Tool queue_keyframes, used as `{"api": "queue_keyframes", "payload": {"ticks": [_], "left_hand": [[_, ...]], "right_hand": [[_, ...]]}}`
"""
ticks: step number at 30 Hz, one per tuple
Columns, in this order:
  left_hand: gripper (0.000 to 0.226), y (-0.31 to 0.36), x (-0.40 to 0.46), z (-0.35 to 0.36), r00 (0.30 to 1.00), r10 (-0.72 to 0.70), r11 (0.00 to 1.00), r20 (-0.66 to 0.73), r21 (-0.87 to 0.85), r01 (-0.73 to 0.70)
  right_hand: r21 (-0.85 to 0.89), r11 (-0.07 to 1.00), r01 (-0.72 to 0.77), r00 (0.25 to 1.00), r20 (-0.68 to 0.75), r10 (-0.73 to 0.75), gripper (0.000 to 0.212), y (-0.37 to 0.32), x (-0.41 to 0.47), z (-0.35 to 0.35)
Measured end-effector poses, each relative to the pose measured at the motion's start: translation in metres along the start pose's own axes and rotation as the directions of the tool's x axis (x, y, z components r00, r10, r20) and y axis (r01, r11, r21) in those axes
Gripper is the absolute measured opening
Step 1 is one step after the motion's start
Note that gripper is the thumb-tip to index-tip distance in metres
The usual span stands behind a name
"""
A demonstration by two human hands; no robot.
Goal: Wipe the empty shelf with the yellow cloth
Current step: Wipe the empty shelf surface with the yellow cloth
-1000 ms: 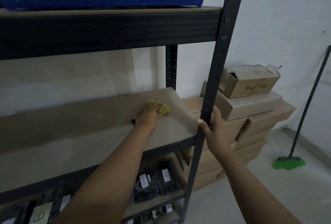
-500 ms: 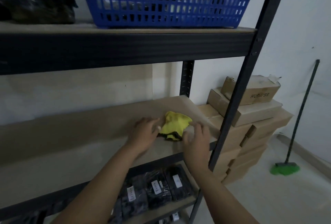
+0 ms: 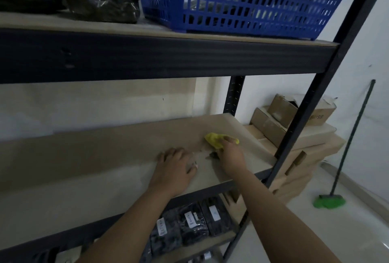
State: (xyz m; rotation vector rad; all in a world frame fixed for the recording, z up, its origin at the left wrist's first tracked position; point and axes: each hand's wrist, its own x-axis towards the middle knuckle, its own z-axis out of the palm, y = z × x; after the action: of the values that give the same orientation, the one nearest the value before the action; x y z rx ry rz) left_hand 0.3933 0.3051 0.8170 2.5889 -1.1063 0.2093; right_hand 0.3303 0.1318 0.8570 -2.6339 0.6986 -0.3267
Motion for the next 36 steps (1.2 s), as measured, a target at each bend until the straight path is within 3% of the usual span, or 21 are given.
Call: {"api": "queue_keyframes", "payload": {"ticks": [3, 5, 8, 10, 13, 15, 17, 21, 23, 24, 26, 29, 31, 33, 36], "left_hand": [[0.048, -0.002, 0.000, 0.005, 1.000, -0.010, 1.000, -0.009, -0.021, 0.010], [0.051, -0.005, 0.000, 0.005, 1.000, 0.004, 1.000, 0.010, -0.029, -0.004], [0.055, -0.007, 0.000, 0.008, 0.999, -0.024, 0.999, 0.031, -0.045, 0.025], [0.056, -0.006, 0.000, 0.008, 0.999, -0.036, 0.997, 0.022, -0.062, 0.037], [0.056, -0.008, 0.001, 0.008, 0.999, -0.050, 0.996, 0.021, -0.078, 0.051], [0.054, -0.008, 0.001, 0.008, 0.998, -0.060, 0.995, 0.018, -0.079, 0.061], [0.051, -0.007, 0.001, 0.007, 0.998, -0.067, 0.995, 0.009, -0.079, 0.067], [0.048, -0.005, 0.000, 0.004, 0.997, -0.074, 0.993, 0.007, -0.092, 0.074], [0.048, -0.002, 0.000, 0.001, 0.996, -0.086, 0.990, 0.008, -0.112, 0.086], [0.048, -0.001, 0.000, 0.000, 0.996, -0.094, 0.989, 0.003, -0.118, 0.094], [0.047, 0.002, -0.004, -0.002, 0.993, -0.116, 0.990, -0.025, -0.081, 0.114], [0.051, 0.007, -0.016, 0.002, 0.980, -0.195, 0.981, -0.040, -0.002, 0.196], [0.053, 0.009, -0.022, 0.006, 0.971, -0.238, 0.971, -0.035, 0.018, 0.239], [0.053, 0.009, -0.024, 0.006, 0.969, -0.241, 0.970, -0.051, 0.008, 0.241], [0.051, 0.008, -0.022, 0.003, 0.971, -0.230, 0.973, -0.064, -0.020, 0.229]], "right_hand": [[0.007, 1.000, -0.020, 0.997, -0.074, 0.021, 0.046, 0.029, 0.003, -0.020], [-0.067, 0.987, -0.148, 0.983, -0.117, 0.140, 0.050, 0.050, 0.007, -0.029], [-0.092, 0.893, -0.441, 0.896, 0.001, 0.443, 0.067, 0.064, 0.025, -0.036], [-0.113, 0.861, -0.497, 0.859, 0.077, 0.506, 0.072, 0.062, 0.045, -0.037], [-0.257, 0.906, -0.336, 0.929, 0.068, 0.363, 0.053, 0.050, 0.072, -0.030], [-0.347, 0.907, -0.240, 0.955, 0.081, 0.284, 0.056, 0.041, 0.083, -0.024], [-0.440, 0.897, -0.033, 0.990, 0.110, 0.090, 0.055, 0.029, 0.090, -0.016], [-0.291, 0.890, 0.352, 0.906, 0.345, -0.245, 0.058, 0.008, 0.071, 0.005], [-0.181, 0.856, 0.484, 0.843, 0.360, -0.400, 0.054, 0.012, 0.053, 0.008], [-0.111, 0.855, 0.507, 0.826, 0.346, -0.445, 0.052, 0.018, 0.048, 0.007], [-0.029, 0.893, 0.450, 0.868, 0.248, -0.430, 0.050, 0.033, 0.050, 0.000], [-0.090, 0.981, 0.170, 0.982, 0.100, -0.161, 0.043, 0.060, 0.083, -0.018], [-0.196, 0.980, 0.026, 0.995, 0.099, -0.006, 0.039, 0.071, 0.107, -0.028], [-0.273, 0.960, 0.063, 0.991, 0.133, -0.028, 0.038, 0.064, 0.121, -0.029], [-0.354, 0.894, 0.273, 0.961, 0.131, -0.242, 0.025, 0.034, 0.124, -0.017]]}}
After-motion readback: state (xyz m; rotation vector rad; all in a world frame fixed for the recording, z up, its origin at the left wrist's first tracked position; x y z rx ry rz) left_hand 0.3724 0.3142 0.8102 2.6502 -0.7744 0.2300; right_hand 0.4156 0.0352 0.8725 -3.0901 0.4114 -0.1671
